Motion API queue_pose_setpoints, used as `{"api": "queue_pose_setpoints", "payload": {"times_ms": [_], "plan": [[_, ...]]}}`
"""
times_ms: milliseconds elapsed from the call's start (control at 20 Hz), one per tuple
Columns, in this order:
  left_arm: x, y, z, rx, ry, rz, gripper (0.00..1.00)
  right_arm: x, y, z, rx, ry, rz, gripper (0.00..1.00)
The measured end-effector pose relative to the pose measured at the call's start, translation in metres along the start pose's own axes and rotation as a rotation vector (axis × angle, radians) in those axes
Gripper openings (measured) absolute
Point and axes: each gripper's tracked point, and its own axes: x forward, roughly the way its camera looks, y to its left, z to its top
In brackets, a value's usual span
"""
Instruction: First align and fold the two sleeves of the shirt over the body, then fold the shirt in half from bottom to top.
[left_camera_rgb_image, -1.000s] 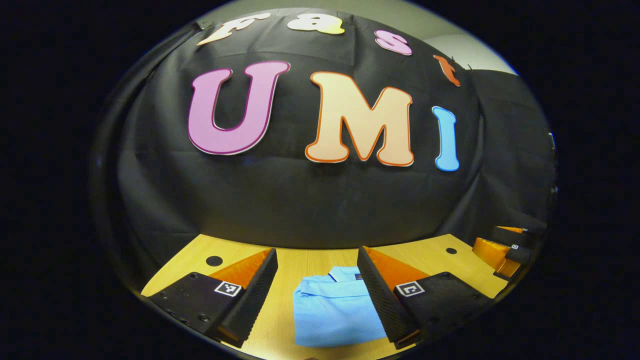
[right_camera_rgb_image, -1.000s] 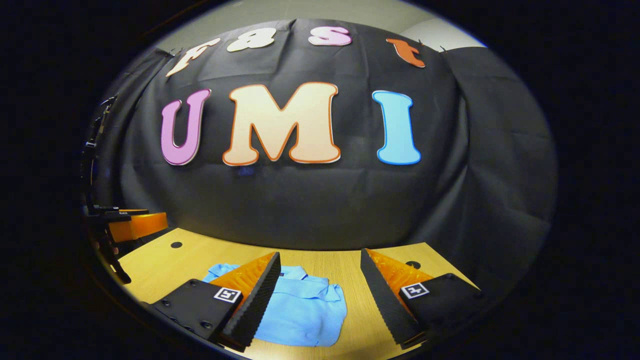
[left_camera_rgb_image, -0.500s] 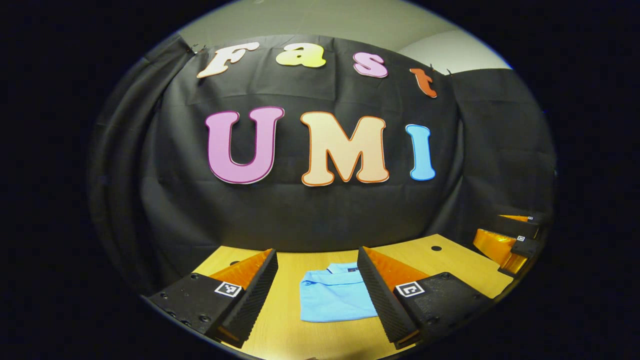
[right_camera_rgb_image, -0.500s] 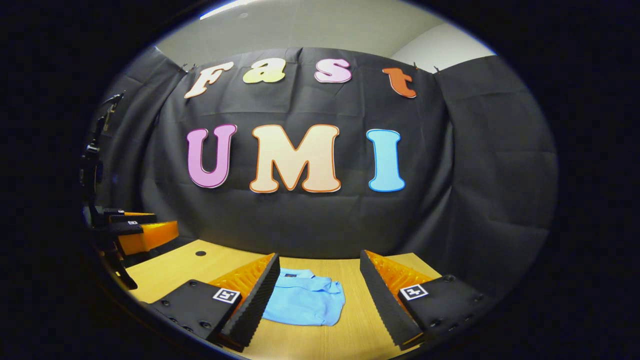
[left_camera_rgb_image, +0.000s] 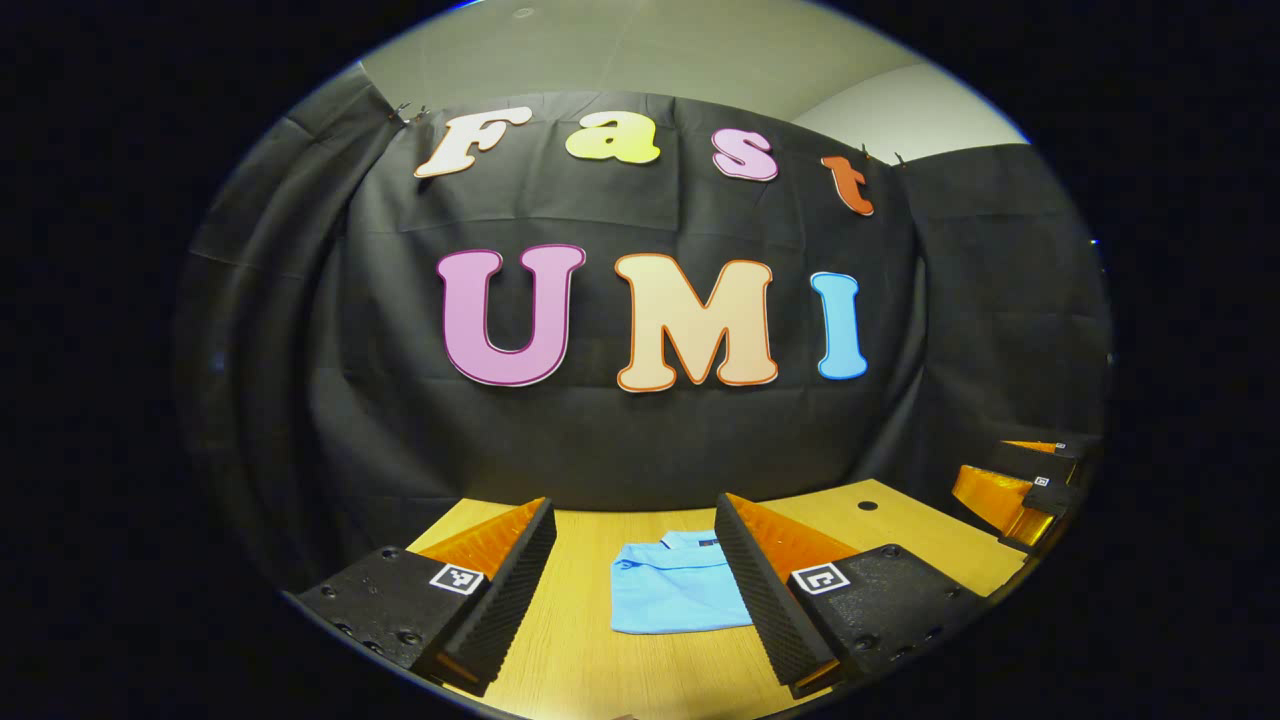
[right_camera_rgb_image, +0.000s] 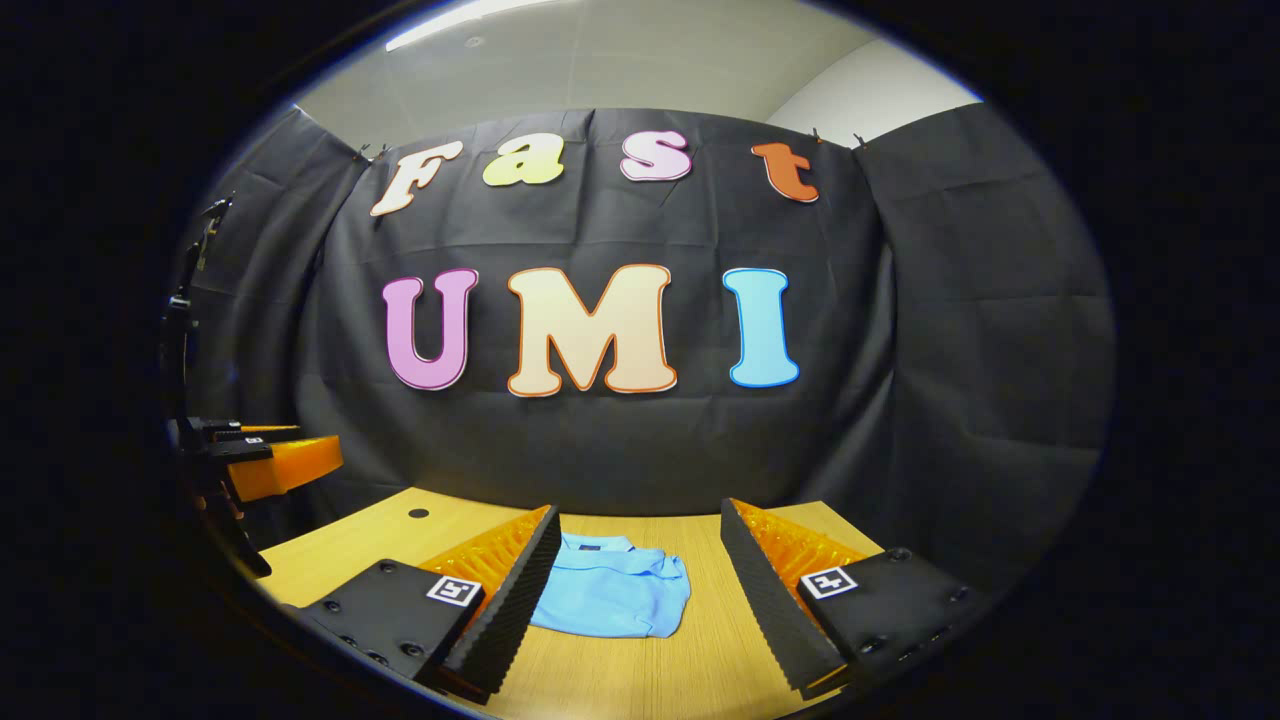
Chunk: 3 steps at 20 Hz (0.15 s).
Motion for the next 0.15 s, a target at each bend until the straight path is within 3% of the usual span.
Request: {"api": "queue_pose_setpoints", "payload": {"times_ms": [150], "plan": [[-0.0037,0.0021,0.0043,0.000,-0.007,0.008,0.95,-0.0027,0.0011,0.0069,0.006,-0.012,0.006,0.99]]}}
